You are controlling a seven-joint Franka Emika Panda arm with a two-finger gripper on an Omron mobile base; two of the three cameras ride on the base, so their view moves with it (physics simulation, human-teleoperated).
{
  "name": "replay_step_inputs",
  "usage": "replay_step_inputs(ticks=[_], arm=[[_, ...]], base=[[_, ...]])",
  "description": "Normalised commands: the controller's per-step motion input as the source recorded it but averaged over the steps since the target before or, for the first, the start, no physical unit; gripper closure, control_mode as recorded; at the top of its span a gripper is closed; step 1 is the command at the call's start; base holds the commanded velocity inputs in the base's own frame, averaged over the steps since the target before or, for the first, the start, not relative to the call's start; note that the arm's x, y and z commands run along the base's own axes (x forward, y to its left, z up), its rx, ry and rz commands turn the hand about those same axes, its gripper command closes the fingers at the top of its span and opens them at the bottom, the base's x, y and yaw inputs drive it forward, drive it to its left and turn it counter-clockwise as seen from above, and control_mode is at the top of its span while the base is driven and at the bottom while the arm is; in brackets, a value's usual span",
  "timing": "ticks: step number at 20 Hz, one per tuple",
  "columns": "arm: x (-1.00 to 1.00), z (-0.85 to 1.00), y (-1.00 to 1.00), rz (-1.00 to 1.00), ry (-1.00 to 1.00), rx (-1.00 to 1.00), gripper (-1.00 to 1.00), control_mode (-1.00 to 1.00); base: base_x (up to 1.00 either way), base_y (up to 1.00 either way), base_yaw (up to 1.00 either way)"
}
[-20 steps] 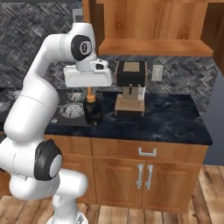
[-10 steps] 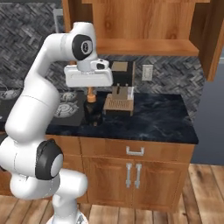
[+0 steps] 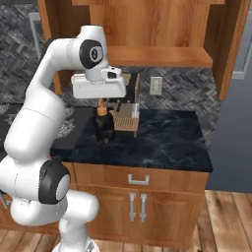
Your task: Pick up the soap dispenser and soap dispenser from the sink, and place them back in the cabinet, and close the cabinet doors.
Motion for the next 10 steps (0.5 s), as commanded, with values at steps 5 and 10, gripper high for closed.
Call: replay_step_inputs(ticks=[5,10], arm=[[0.00,0.00,0.00,0.00,0.00,0.00,1.00,1.00],[0.00,0.00,0.00,0.00,0.00,0.00,1.00,1.00]], base=[[0.55,-0.47,0.03],[0.61,-0.21,0.00]])
